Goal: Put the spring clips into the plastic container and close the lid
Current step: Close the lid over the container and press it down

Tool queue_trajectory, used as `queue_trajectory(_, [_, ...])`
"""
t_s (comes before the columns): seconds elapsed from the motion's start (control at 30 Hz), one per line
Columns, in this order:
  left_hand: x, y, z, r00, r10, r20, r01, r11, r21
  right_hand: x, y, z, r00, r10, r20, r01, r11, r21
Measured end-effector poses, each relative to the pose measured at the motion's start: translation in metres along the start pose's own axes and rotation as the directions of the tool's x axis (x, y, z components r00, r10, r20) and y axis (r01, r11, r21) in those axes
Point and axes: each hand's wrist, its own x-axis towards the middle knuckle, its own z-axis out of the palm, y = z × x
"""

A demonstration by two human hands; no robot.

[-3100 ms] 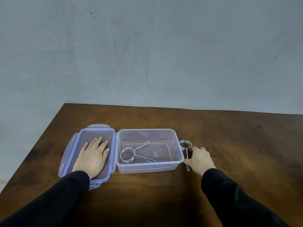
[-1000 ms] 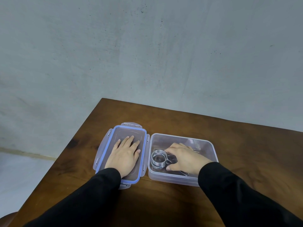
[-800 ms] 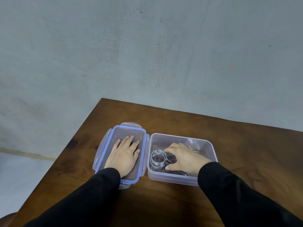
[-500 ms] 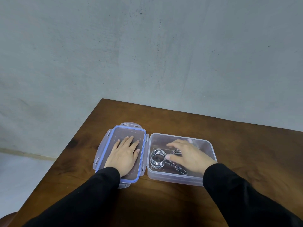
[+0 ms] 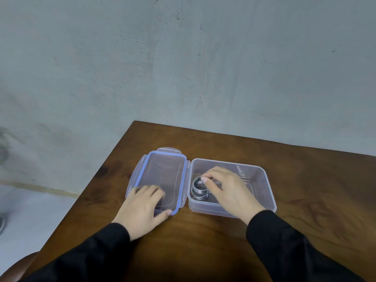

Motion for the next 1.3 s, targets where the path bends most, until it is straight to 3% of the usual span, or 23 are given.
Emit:
queue_trajectory(0.13, [-0.029, -0.014, 0.009, 0.997, 0.019, 0.07, -0.025, 0.996, 0.081, -0.006, -0.007, 0.011, 1.0, -0.012, 0.008, 0.012, 1.0, 0.027])
queue_trajectory(0.27, [-0.032, -0.018, 0.012, 0.997, 0.035, 0.071, -0.039, 0.998, 0.054, -0.01, -0.01, 0.018, 1.0, -0.019, 0.011, 0.019, 1.0, 0.017])
queue_trajectory(0.57, [-0.034, -0.015, 0.0, 0.951, 0.157, -0.266, -0.122, 0.982, 0.142, -0.019, -0.013, 0.006, 0.997, -0.035, -0.069, 0.038, 0.998, 0.042])
queue_trajectory(0.63, [-0.024, -0.016, -0.014, 0.917, 0.132, -0.375, -0.092, 0.988, 0.124, -0.018, -0.014, 0.004, 0.995, -0.047, -0.092, 0.053, 0.996, 0.074])
queue_trajectory(0.73, [-0.004, -0.007, -0.059, 0.911, -0.017, -0.412, 0.064, 0.993, 0.102, -0.018, -0.018, -0.003, 0.99, -0.019, -0.139, 0.035, 0.993, 0.114])
queue_trajectory(0.77, [0.003, -0.002, -0.076, 0.888, -0.067, -0.454, 0.114, 0.991, 0.076, -0.018, -0.019, -0.006, 0.988, -0.002, -0.156, 0.023, 0.991, 0.135])
queue_trajectory(0.83, [0.012, 0.009, -0.108, 0.776, -0.135, -0.617, 0.126, 0.99, -0.058, -0.016, -0.019, -0.013, 0.982, 0.045, -0.185, -0.005, 0.977, 0.212])
queue_trajectory(0.9, [0.013, 0.021, -0.133, 0.632, -0.16, -0.758, -0.026, 0.973, -0.228, -0.014, -0.017, -0.017, 0.972, 0.097, -0.213, -0.024, 0.947, 0.319])
queue_trajectory(0.97, [0.018, 0.041, -0.154, 0.563, -0.178, -0.807, -0.203, 0.917, -0.344, -0.014, -0.014, -0.026, 0.966, 0.15, -0.209, -0.046, 0.899, 0.435])
queue_trajectory(1.03, [0.026, 0.061, -0.174, 0.578, -0.19, -0.793, -0.309, 0.849, -0.429, -0.011, -0.01, -0.035, 0.957, 0.196, -0.214, -0.056, 0.849, 0.526])
queue_trajectory(1.1, [0.06, 0.105, -0.184, 0.629, -0.188, -0.754, -0.436, 0.718, -0.543, -0.012, 0.023, -0.064, 0.922, 0.29, -0.257, -0.082, 0.794, 0.602])
queue_trajectory(1.17, [0.065, 0.117, -0.183, 0.673, -0.245, -0.698, -0.419, 0.652, -0.632, -0.014, 0.031, -0.072, 0.915, 0.305, -0.265, -0.062, 0.754, 0.653])
queue_trajectory(1.23, [0.1, 0.145, -0.165, 0.766, -0.301, -0.569, -0.377, 0.506, -0.776, -0.019, 0.068, -0.092, 0.854, 0.412, -0.318, -0.06, 0.685, 0.726])
queue_trajectory(1.3, [0.105, 0.144, -0.15, 0.816, -0.386, -0.431, -0.296, 0.361, -0.884, -0.025, 0.073, -0.099, 0.787, 0.504, -0.355, -0.09, 0.664, 0.742])
